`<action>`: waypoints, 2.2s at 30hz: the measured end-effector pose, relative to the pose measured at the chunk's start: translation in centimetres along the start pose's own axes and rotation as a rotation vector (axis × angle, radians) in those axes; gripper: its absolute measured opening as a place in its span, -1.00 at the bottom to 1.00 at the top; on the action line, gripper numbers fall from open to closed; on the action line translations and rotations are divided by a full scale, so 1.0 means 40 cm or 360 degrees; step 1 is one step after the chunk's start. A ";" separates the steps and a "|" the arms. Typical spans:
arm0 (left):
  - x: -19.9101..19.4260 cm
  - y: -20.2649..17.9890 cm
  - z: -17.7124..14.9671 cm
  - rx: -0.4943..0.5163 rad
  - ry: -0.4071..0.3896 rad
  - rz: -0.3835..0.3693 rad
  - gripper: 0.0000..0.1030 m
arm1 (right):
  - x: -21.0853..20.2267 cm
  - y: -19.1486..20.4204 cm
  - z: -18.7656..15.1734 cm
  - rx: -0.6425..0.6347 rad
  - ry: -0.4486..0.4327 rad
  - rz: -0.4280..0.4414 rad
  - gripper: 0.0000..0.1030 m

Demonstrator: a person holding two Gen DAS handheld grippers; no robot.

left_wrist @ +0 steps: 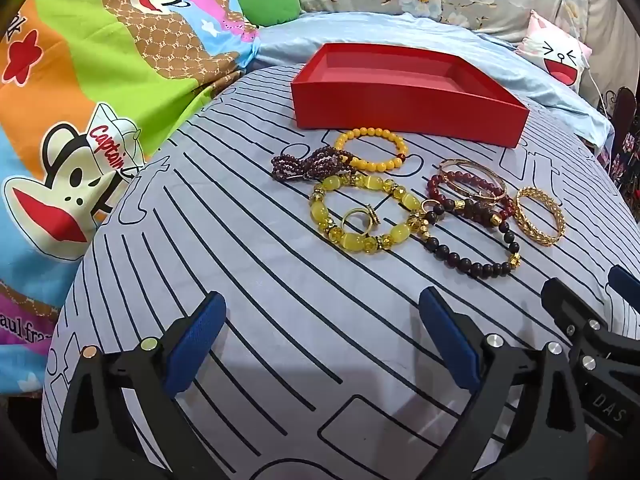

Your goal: Organize jewelry

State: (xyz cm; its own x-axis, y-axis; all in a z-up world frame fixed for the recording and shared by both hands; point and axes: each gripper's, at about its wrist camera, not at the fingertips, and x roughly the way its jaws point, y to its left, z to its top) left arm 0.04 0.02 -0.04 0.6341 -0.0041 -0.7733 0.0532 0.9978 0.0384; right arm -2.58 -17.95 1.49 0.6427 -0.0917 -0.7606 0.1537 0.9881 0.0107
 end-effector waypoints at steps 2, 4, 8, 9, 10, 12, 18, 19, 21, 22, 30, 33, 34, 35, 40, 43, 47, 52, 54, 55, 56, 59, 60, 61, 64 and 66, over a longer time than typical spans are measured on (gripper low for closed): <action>-0.001 0.000 0.000 0.0002 -0.0008 0.0005 0.80 | 0.000 0.000 0.000 -0.0003 0.0010 -0.0004 0.87; -0.001 0.000 0.000 0.0004 -0.0009 0.0003 0.80 | -0.001 -0.001 -0.001 0.0000 0.0009 -0.0002 0.87; -0.002 -0.001 0.000 0.0005 -0.0012 0.0005 0.80 | -0.001 -0.001 -0.001 0.0001 0.0004 -0.0004 0.87; -0.001 0.000 0.000 0.0004 -0.0010 0.0003 0.80 | -0.001 -0.001 0.000 0.0002 0.0004 -0.0006 0.87; -0.003 -0.001 0.002 0.0005 -0.0012 0.0005 0.80 | -0.005 0.001 -0.003 -0.0002 -0.0001 -0.0004 0.87; 0.000 -0.001 0.005 0.0006 -0.0013 0.0007 0.80 | -0.004 0.002 -0.001 -0.0001 -0.0002 -0.0005 0.87; 0.000 0.001 0.011 0.0009 -0.0017 0.0014 0.80 | -0.002 0.000 0.000 -0.0001 -0.0004 0.0000 0.87; 0.000 0.002 0.010 0.0008 -0.0017 0.0012 0.80 | -0.002 0.000 0.001 -0.0001 -0.0005 0.0000 0.87; 0.000 0.002 0.009 0.0009 -0.0018 0.0013 0.80 | -0.002 -0.001 0.001 -0.0001 -0.0005 -0.0001 0.87; -0.005 0.002 0.008 0.0009 -0.0018 0.0015 0.80 | -0.002 0.000 0.001 -0.0001 -0.0005 0.0000 0.87; -0.006 0.002 0.008 0.0011 -0.0022 0.0015 0.80 | -0.003 0.000 0.001 -0.0001 -0.0006 0.0001 0.87; -0.007 0.004 0.009 0.0010 -0.0025 0.0019 0.80 | -0.003 0.000 0.000 -0.0001 -0.0007 0.0001 0.87; -0.008 0.004 0.009 0.0011 -0.0026 0.0019 0.80 | -0.003 0.000 0.000 -0.0001 -0.0007 0.0000 0.87; -0.008 0.004 0.009 0.0012 -0.0025 0.0018 0.80 | -0.003 0.000 0.000 -0.0001 -0.0007 0.0000 0.87; -0.008 0.005 0.010 0.0012 -0.0026 0.0017 0.80 | -0.003 0.000 0.000 0.0000 -0.0007 0.0000 0.87; -0.009 0.003 0.008 0.0012 -0.0028 0.0019 0.80 | -0.004 0.000 0.000 0.0000 -0.0007 0.0000 0.87; -0.008 0.003 0.008 0.0012 -0.0028 0.0019 0.80 | -0.004 0.000 0.000 0.0000 -0.0008 0.0000 0.87; -0.008 0.003 0.007 0.0012 -0.0029 0.0019 0.80 | -0.004 -0.001 0.001 0.0000 -0.0008 0.0000 0.87; -0.009 0.002 0.007 0.0012 -0.0029 0.0020 0.80 | -0.004 -0.001 0.000 0.0000 -0.0008 0.0000 0.87; -0.009 0.002 0.008 0.0012 -0.0029 0.0021 0.80 | -0.004 -0.002 0.000 0.0000 -0.0008 0.0000 0.87; -0.009 0.002 0.007 0.0012 -0.0030 0.0020 0.80 | -0.004 -0.001 0.000 0.0000 -0.0009 0.0001 0.87; -0.009 0.002 0.007 0.0012 -0.0030 0.0021 0.80 | -0.004 -0.002 0.000 0.0000 -0.0008 0.0000 0.87; -0.009 0.002 0.007 0.0012 -0.0030 0.0021 0.80 | -0.004 -0.002 0.000 0.0000 -0.0008 0.0000 0.87; -0.009 0.002 0.007 0.0012 -0.0031 0.0021 0.80 | -0.004 -0.001 0.000 0.0000 -0.0009 0.0000 0.87; -0.009 0.002 0.007 0.0012 -0.0030 0.0021 0.80 | -0.004 -0.002 0.000 0.0000 -0.0009 0.0000 0.87; -0.009 0.002 0.007 0.0013 -0.0031 0.0020 0.80 | -0.004 -0.002 0.000 0.0001 -0.0009 0.0000 0.87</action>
State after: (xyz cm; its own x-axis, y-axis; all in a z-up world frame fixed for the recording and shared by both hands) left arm 0.02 0.07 0.42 0.6496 0.0073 -0.7603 0.0511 0.9973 0.0533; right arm -2.70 -18.00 1.60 0.6469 -0.0923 -0.7570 0.1540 0.9880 0.0111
